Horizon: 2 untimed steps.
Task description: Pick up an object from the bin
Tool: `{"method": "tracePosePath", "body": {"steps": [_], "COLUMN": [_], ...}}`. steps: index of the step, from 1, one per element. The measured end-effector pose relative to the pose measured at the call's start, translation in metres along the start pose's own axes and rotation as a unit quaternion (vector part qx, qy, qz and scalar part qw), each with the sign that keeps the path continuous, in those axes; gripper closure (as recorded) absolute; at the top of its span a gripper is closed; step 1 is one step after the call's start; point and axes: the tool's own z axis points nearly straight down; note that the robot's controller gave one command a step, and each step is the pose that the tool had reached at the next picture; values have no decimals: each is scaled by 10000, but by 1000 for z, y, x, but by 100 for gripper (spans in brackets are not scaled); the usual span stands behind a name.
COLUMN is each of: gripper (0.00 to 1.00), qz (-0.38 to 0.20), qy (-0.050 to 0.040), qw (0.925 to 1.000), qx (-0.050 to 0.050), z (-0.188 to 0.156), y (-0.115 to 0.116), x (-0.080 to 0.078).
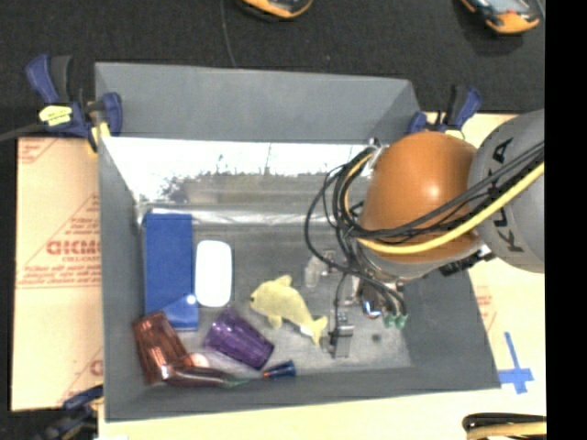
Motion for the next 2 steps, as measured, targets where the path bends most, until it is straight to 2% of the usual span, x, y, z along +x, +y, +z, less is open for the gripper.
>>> {"method": "tracePosePath", "body": {"steps": [1, 2], "gripper": [0, 0], "qz": [10, 668], "qy": [-45, -59], "qw": [10000, 9977], "qx": [-4, -8], "z": [-4, 66], "y": [0, -13], "x": [-2, -16]}}
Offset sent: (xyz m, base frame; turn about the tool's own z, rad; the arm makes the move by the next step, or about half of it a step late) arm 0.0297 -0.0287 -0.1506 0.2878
